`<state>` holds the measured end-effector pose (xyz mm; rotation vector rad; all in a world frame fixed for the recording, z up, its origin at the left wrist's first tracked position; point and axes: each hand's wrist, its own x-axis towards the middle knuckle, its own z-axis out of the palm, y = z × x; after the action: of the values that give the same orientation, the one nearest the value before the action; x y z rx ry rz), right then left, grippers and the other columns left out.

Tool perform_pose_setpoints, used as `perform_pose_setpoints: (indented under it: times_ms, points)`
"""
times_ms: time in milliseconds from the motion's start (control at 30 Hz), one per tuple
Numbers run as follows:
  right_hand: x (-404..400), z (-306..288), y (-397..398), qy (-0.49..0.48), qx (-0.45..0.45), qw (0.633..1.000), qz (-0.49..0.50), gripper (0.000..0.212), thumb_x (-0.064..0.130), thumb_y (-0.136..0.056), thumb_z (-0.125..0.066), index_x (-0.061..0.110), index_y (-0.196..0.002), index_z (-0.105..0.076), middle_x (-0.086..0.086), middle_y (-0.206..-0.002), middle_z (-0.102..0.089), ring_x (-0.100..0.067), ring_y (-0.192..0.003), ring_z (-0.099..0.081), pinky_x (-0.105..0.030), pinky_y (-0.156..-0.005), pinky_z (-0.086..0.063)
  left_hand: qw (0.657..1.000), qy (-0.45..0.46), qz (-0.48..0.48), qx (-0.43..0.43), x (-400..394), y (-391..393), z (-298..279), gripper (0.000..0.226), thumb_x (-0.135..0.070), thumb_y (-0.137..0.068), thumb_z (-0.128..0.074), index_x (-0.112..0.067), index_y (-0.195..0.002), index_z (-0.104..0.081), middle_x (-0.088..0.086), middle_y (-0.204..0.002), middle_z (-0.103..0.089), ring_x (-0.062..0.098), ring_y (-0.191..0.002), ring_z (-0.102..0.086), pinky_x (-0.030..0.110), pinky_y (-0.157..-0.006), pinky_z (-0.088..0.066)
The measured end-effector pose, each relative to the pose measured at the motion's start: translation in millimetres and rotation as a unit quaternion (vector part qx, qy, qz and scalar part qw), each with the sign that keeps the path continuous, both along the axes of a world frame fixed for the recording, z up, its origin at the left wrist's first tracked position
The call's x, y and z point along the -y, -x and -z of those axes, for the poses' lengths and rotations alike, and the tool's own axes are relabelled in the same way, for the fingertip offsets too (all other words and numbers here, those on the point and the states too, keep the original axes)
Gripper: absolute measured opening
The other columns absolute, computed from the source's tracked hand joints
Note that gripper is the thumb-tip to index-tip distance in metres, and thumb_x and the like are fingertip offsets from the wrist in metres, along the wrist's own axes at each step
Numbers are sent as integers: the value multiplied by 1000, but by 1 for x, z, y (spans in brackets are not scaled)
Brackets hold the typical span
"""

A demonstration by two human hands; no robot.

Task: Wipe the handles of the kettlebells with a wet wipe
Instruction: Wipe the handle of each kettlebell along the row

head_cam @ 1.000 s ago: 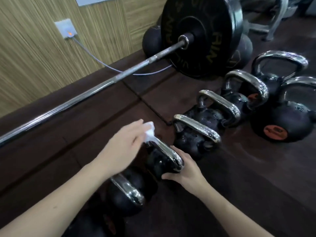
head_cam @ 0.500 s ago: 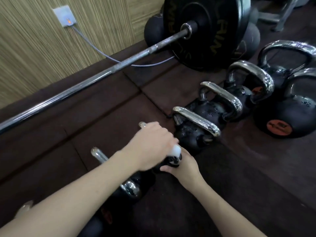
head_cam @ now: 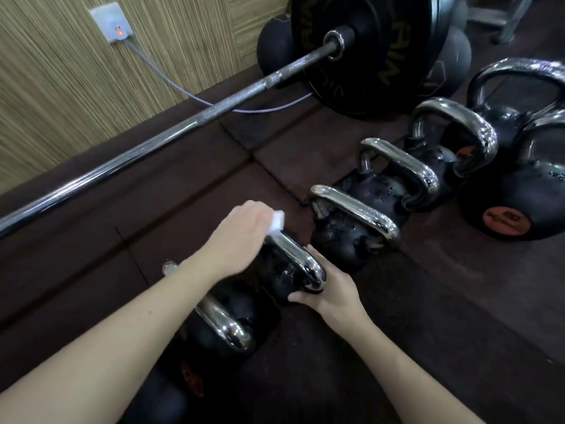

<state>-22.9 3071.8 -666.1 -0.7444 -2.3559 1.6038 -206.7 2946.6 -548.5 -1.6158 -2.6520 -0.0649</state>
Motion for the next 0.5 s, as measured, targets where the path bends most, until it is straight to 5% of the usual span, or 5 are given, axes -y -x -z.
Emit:
perform_pose_setpoints:
  times_ms: [133, 267, 333, 400, 500]
  points:
    - [-1, -2, -3, -8, -25, 1000, 0, 104, 30, -61, -101, 35, -150, -49, 17, -153, -53, 5, -142, -45, -22, -120, -34, 982, 38, -144, 120, -15, 0, -10, 35, -22, -111, -40, -2, -128, -64, 17, -128, -66, 13, -90, -59, 33, -92, -47]
    - [-2, -5, 2, -32, 21, 999, 0, 95, 42, -60, -98, 33, -145, -57, 19, -140, -63, 2, -131, -56, -18, -110, -43, 995, 83, 46, -15, -23, -36, -27, 24, -17, -89, -38, -24, -67, -44, -3, -69, -46, 29, -70, -53, 45, -73, -49]
    - [0, -9, 2, -59, 44, 997, -9, 74, 56, -69, -81, 22, -133, -64, 29, -113, -65, 6, -109, -61, -13, -89, -45, 973, 152, 162, -55, -22, -71, -23, 24, -26, -90, -31, -25, -75, -50, 0, -77, -55, 31, -78, -56, 46, -80, -43]
    - [1, -8, 0, -72, 53, 996, -8, 49, 39, -84, -73, 10, -123, -66, 33, -90, -53, 14, -89, -57, -7, -79, -40, 958, 151, 230, -80, -19, -90, -5, 24, -28, -93, -39, -20, -93, -61, 3, -94, -61, 30, -91, -58, 48, -98, -44]
    - [-2, -1, -4, -92, 48, 995, 0, 37, 14, -88, -77, 6, -123, -67, 31, -90, -53, 22, -88, -56, -6, -85, -48, 954, 79, 271, -102, -10, -75, 13, 26, -26, -93, -49, -19, -110, -66, -1, -103, -64, 24, -98, -61, 47, -114, -41]
